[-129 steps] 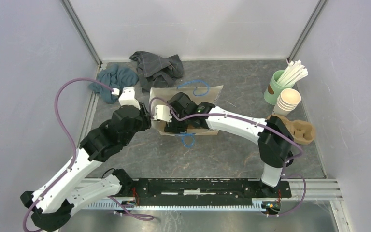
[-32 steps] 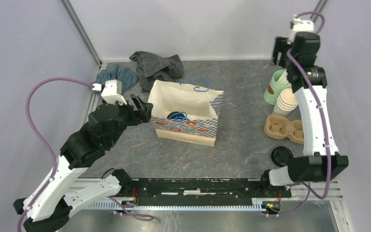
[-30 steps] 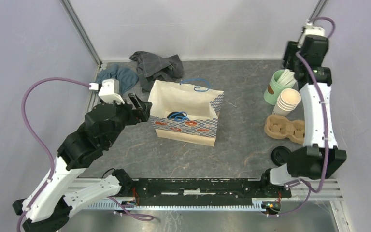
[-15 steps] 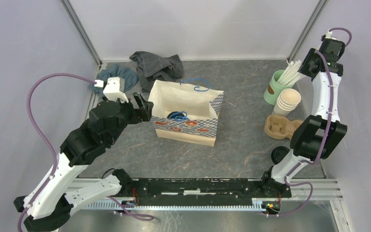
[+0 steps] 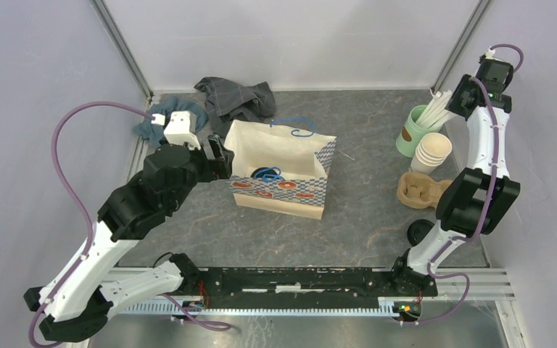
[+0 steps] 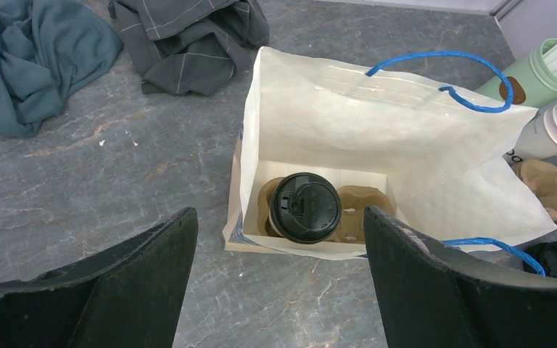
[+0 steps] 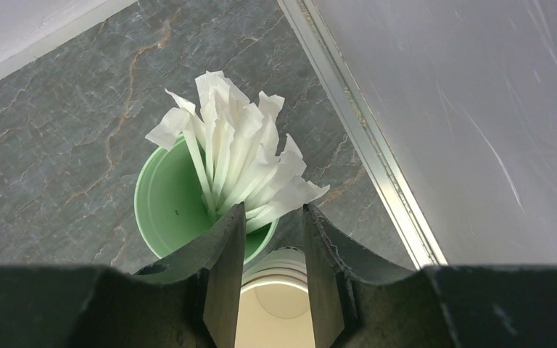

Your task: Pack the takeout coffee

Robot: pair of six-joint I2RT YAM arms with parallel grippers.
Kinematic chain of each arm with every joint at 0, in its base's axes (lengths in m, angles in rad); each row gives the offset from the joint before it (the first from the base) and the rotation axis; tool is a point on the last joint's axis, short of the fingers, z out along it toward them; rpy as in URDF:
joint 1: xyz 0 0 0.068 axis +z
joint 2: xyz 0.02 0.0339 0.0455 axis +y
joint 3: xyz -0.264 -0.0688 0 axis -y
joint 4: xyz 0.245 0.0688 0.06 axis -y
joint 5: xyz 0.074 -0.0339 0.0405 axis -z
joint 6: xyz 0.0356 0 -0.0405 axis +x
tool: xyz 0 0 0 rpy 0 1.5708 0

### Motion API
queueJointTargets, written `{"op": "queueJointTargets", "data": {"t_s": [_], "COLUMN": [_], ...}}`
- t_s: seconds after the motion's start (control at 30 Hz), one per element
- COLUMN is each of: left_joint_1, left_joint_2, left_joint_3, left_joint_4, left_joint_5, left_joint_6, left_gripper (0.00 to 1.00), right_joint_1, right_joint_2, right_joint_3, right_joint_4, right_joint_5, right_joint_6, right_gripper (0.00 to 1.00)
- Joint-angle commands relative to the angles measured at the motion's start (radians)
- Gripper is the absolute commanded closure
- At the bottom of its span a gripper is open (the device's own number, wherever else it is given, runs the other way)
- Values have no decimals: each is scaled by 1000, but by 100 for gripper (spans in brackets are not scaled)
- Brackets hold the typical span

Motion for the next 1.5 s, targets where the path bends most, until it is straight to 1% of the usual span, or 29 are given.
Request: {"op": "queueJointTargets", "data": {"t_s": [0.0,0.17,0.3,0.43,0.57,0.73,1.07,1.3,1.47], "left_joint_1": [-4,-4,-4,-4,-4,-4,-4,-4,-4], "left_joint_2": [9,17,22,25,28,30,35,42,44], "left_joint_3": [40,43,47,45,46,46,53,57,57], "left_joint_4": [21,24,23,25,27,27,27,29,28], "left_joint_5": [-33,-34,-37,-37,-39,-39,-48,-51,-51], "left_joint_6": [68,71,73,74,80,86,101,107,103], "left_gripper": [10,10,9,9,10,9,9,9,9], "right_joint_1": [-4,-3,-3,-3,-3,-3,-3,-3,-2], "right_joint_2": [8,21,18,19,25,25,41,43,38], "right_joint_3": [6,3,-4,-13,-18,-40,-47,-57,-49], "right_joint_4": [54,68,65,65,70,87,108,124,118], "right_joint_5": [4,-3,23,23,9,4,10,24,31], "right_joint_6": [19,32,29,33,36,44,44,53,54], "right_gripper": [59,63,59,59,62,63,67,67,72]}}
